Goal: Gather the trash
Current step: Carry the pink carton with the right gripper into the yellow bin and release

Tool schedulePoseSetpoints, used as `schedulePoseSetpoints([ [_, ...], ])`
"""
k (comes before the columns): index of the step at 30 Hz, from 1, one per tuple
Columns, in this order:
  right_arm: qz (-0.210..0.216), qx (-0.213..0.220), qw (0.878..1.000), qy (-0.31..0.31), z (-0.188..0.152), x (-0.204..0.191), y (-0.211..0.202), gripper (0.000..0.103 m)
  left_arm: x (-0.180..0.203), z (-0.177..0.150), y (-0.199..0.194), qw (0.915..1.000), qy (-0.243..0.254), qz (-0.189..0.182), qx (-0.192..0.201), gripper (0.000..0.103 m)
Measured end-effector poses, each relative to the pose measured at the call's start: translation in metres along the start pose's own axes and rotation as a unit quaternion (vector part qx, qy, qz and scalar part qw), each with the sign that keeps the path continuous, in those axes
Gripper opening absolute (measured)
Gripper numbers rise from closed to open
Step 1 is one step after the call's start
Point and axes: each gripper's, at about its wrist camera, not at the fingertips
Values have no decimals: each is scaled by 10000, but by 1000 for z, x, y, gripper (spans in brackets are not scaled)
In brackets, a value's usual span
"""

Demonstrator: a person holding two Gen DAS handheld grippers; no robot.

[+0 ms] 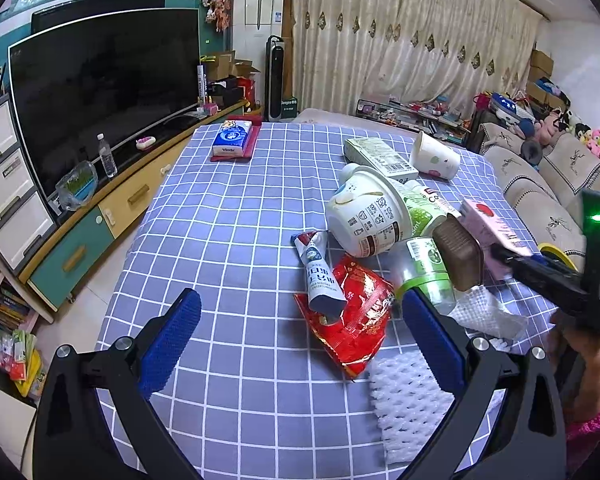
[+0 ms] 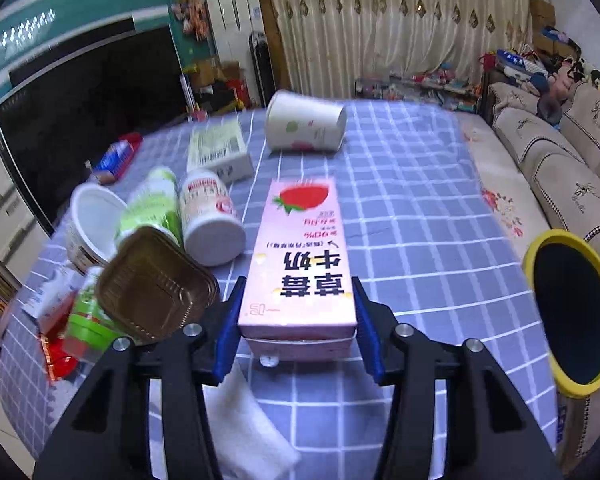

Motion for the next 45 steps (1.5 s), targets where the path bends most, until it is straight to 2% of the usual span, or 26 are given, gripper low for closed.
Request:
schedulePoseSetpoints([
  [6, 278, 286, 9992, 62, 6, 8, -37, 47, 10, 0, 3, 9999, 67, -79, -27, 99],
  [16, 646, 293, 9974, 144, 5, 8, -65, 47, 23, 0, -1, 9998, 166, -118, 0, 99],
  [21, 614, 476, 9969, 82, 9, 13, -88, 47, 26, -1, -2, 9997, 185, -149, 4, 99],
  [25, 317, 729, 9968, 60, 13, 26, -115, 47, 30, -2, -3, 9995, 221, -208, 21, 99],
  [28, -200, 874, 9957, 246, 14, 58, -135, 47, 35, -3, -4, 9992, 293, -257, 18, 99],
  [32, -905, 854, 9897, 703, 7, 112, -150, 47, 45, -3, -5, 9986, 422, -330, 30, 99],
  [35, -1331, 687, 9832, 1047, -4, 154, -153, 47, 54, -2, -6, 9980, 482, -395, 45, 99],
  [37, -1594, 350, 9786, 1250, -12, 186, -141, 47, 60, -2, -6, 9977, 523, -432, 54, 99],
  [41, -1793, -457, 9696, 1600, -28, 242, -97, 47, 76, -1, -8, 9966, 658, -496, 59, 99],
  [45, -1892, -1101, 9597, 1762, -36, 277, -62, 47, 88, -1, -10, 9956, 789, -501, 67, 99],
])
Point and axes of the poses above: each gripper's, at about its wrist camera, not at the fingertips, and y roughly the way its jaws point, x to its right, z to its top, and after that the axes turned 13 degrees about z, right-handed
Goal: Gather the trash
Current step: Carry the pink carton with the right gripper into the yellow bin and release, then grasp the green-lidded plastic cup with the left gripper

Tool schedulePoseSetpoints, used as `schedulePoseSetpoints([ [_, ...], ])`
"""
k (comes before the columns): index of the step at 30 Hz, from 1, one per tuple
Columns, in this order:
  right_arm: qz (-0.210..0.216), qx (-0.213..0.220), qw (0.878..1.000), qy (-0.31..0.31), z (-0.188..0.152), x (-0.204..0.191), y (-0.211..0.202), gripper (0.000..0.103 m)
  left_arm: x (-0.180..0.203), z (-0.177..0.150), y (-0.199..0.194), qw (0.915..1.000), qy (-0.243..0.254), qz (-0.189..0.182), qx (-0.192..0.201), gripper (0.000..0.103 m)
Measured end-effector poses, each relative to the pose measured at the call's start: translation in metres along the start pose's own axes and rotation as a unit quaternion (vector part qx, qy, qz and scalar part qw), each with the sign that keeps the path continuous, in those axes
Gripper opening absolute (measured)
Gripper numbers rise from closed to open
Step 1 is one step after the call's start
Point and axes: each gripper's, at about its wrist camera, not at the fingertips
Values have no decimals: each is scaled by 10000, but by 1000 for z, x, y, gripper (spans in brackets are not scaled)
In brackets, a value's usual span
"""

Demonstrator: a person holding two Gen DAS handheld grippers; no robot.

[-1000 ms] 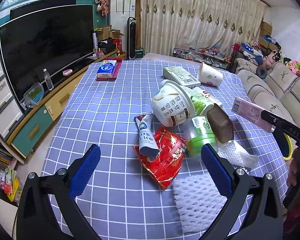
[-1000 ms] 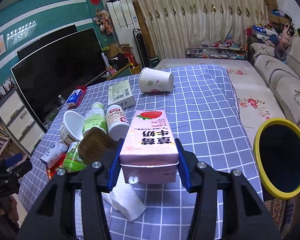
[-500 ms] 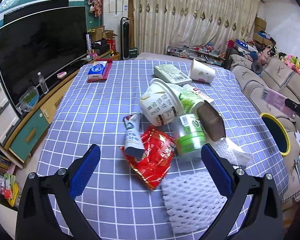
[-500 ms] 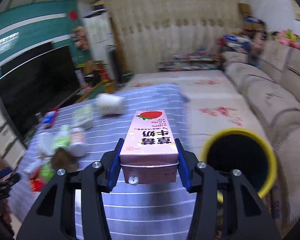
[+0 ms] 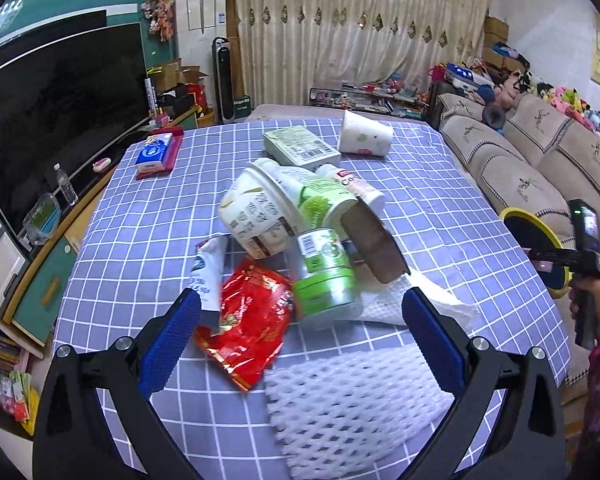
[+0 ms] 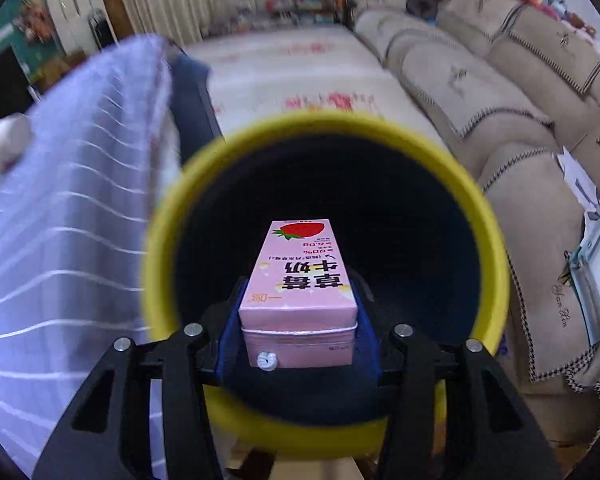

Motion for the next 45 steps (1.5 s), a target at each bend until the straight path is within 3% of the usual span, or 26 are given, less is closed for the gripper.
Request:
schedulePoseSetpoints([
  [7, -155, -393, 9991, 68, 5, 13, 34, 48, 15, 0, 9, 9998, 94, -72, -149, 99],
  [14, -129, -448, 9988, 157, 8, 21, 49, 48, 25, 3, 17, 9995, 210, -103, -195, 99],
  [29, 117, -11, 9999, -23, -3, -5, 8, 52, 30, 8, 52, 9990, 207, -178, -362, 99],
  [36, 206, -2, 9998, -14, -6, -2, 8, 53, 30, 13, 66, 9988, 196, -90, -431, 76],
  [43, 227, -8, 9997, 16, -8, 0, 11, 53, 32, 12, 78, 9981, 212, -112, -572, 75],
  [45, 238, -15, 9997, 15, -8, 0, 11, 54, 33, 13, 83, 9979, 233, -67, -595, 68],
])
Point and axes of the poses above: each gripper's, at about its wrist camera, not at the fingertips, and y roughly the way its jaws point, x to its right, z to its top, and after that the axes turned 13 degrees about z, right-handed
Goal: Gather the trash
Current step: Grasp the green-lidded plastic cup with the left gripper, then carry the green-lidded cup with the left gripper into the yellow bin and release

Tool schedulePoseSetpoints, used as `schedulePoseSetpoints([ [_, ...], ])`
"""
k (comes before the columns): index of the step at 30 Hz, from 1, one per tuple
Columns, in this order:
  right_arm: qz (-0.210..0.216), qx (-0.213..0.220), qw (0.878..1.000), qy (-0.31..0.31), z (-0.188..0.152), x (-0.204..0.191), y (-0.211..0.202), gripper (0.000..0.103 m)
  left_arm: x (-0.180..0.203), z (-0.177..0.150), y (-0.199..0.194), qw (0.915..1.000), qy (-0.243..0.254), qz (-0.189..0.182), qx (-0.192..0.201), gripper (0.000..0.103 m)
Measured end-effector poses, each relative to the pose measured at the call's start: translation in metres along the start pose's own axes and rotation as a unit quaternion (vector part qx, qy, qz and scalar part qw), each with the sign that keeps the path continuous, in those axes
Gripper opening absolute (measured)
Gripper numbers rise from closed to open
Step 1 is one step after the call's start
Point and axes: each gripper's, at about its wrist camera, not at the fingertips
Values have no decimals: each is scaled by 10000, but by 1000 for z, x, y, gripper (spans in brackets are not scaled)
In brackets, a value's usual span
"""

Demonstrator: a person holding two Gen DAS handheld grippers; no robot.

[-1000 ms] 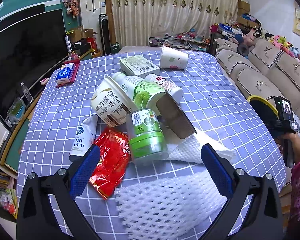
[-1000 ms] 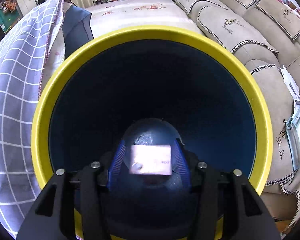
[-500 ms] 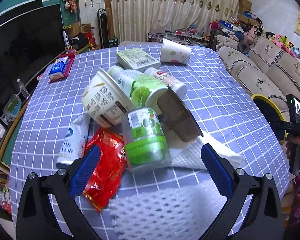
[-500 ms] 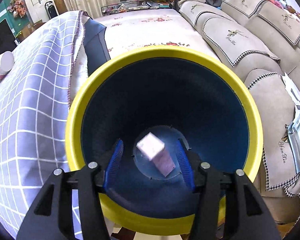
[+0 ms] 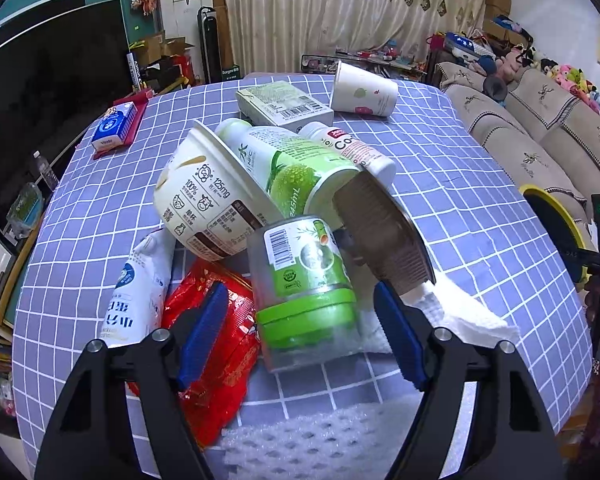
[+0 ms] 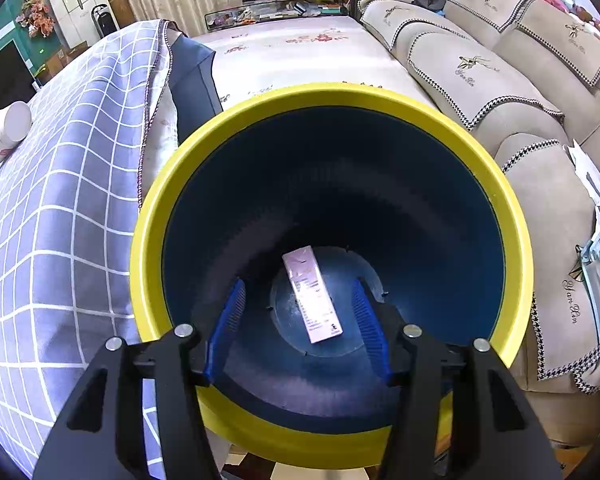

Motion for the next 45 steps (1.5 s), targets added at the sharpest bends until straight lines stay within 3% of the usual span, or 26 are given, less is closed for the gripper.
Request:
schedulePoseSetpoints([
  [5, 49, 8, 10000, -28, -3, -3, -2, 55, 1, 1, 12, 9999, -9, -36, -143, 64],
  [8, 115, 37, 9999, -52, -5, -5, -6, 55, 4, 1, 12, 9999, 22, -85, -116, 56],
  [15, 255, 148, 9995, -132, -6, -14, -17, 55, -9, 0, -6, 9999, -84, -73, -80, 54],
  [26, 401, 262, 9986, -233, -6, -25, -29, 55, -19, 12, -64, 9987, 141, -16, 486, 50],
  [45, 445, 131, 9986, -247, -11, -23, -18, 59, -10, -12, -4, 9999, 109, -38, -62, 51],
])
Point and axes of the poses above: each gripper's, at about its wrist camera, not at the fingertips, and y roughly the way its jaws point, x to its right, z to its top, and after that the axes turned 13 degrees about z, right-handed
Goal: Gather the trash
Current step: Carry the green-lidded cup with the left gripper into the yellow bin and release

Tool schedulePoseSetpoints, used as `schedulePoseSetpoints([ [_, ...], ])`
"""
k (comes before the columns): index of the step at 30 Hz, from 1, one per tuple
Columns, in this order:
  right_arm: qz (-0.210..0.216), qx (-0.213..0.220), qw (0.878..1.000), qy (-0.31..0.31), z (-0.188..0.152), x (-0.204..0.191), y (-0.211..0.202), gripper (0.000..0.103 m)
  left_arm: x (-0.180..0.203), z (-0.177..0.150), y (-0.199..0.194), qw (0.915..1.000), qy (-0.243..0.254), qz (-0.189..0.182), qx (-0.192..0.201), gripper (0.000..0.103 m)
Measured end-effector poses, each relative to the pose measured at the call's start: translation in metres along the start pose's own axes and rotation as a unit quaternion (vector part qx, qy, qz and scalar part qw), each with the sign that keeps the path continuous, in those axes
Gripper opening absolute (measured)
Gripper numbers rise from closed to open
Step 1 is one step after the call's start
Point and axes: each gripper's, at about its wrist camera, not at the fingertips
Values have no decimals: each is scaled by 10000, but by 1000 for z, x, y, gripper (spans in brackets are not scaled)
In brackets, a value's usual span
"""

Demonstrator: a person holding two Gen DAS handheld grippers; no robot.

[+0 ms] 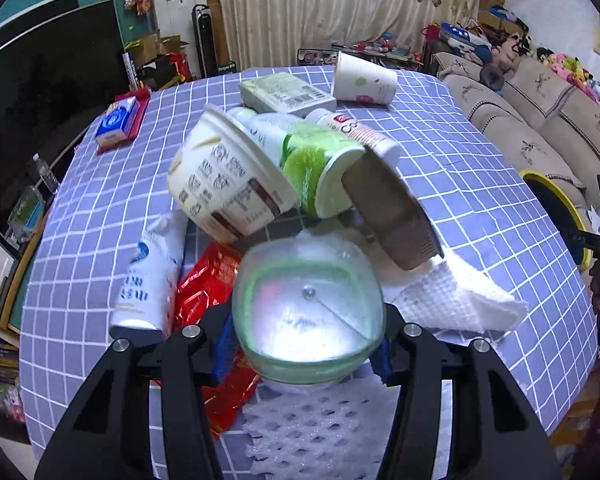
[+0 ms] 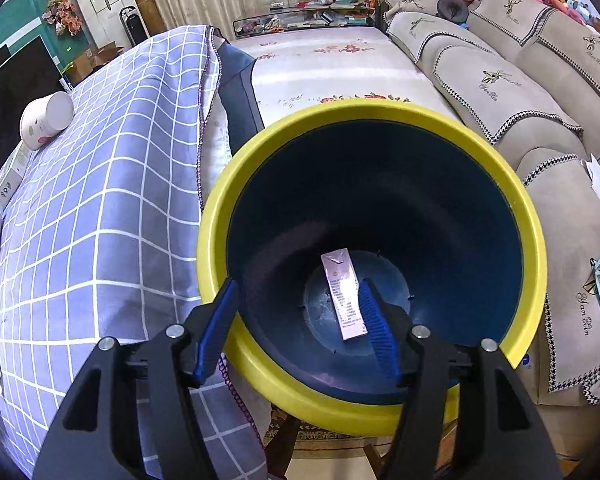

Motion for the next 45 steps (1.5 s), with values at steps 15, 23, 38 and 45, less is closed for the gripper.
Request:
schedulePoseSetpoints([
  [15, 25, 906, 9959, -80, 5, 6, -74, 59, 31, 39, -70, 9952, 454, -457, 731, 50],
  [23, -355, 1470, 9884, 156, -14, 51, -145, 60, 170, 88, -81, 9648, 1627, -1855, 910, 50],
  [38, -658, 1455, 9849, 671, -43, 115, -166, 60, 428, 107, 27, 9185, 3077, -2433, -495, 50],
  [45, -629, 1371, 9857, 754, -43, 124, -156, 61, 449, 94, 56, 9187, 3150, -2270, -732, 57],
])
Point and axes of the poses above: each gripper's, at about its wrist camera, not at the fingertips, and y roughly the way its jaws point, x to its right, z to its top, and after that the axes turned 13 degrees about z, right-handed
